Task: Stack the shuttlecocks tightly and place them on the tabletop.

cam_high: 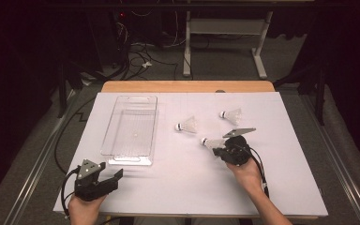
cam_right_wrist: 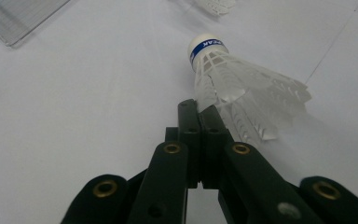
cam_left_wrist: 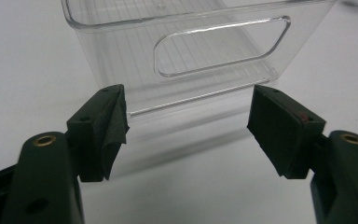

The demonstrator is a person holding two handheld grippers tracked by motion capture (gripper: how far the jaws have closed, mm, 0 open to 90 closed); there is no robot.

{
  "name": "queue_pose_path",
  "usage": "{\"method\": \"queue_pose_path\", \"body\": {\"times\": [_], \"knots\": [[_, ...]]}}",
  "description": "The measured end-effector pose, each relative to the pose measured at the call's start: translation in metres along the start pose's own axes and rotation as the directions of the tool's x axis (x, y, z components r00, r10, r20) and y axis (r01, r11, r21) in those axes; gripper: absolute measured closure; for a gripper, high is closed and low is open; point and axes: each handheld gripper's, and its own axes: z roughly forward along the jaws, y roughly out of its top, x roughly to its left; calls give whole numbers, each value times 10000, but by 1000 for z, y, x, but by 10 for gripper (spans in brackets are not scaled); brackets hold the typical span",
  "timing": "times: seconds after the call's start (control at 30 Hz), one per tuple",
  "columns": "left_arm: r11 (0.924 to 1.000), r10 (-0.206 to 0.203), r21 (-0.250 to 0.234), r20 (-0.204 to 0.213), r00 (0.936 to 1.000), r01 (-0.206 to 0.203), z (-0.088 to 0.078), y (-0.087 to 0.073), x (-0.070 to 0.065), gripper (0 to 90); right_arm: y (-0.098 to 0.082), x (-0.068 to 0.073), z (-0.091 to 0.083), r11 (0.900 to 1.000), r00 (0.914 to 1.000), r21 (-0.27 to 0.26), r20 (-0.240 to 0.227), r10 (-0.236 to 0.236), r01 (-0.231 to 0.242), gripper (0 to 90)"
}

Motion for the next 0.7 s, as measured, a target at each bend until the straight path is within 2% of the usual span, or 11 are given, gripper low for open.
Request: {"method": "queue_pose_path", "body": {"times": [0.17, 0.5, 0.6, 0.7], "knots": [[10000, -95, -5, 30, 10000, 95, 0, 0, 1, 293, 3, 0, -3, 9998, 9999, 147, 56, -144, 143, 900], [9999, -121, -29, 66, 9999, 121, -1, 0, 2, 293, 12, -6, -14, 9995, 9993, 78, 173, -321, 320, 900], [9999, -131, -37, 76, 9999, 131, -1, 0, 1, 292, 17, -7, -15, 9987, 9982, 113, 326, -498, 494, 900], [9999, -144, -54, 100, 9998, 145, -1, 0, 2, 292, 22, -9, -14, 9988, 9983, 149, 344, -471, 466, 900]]}}
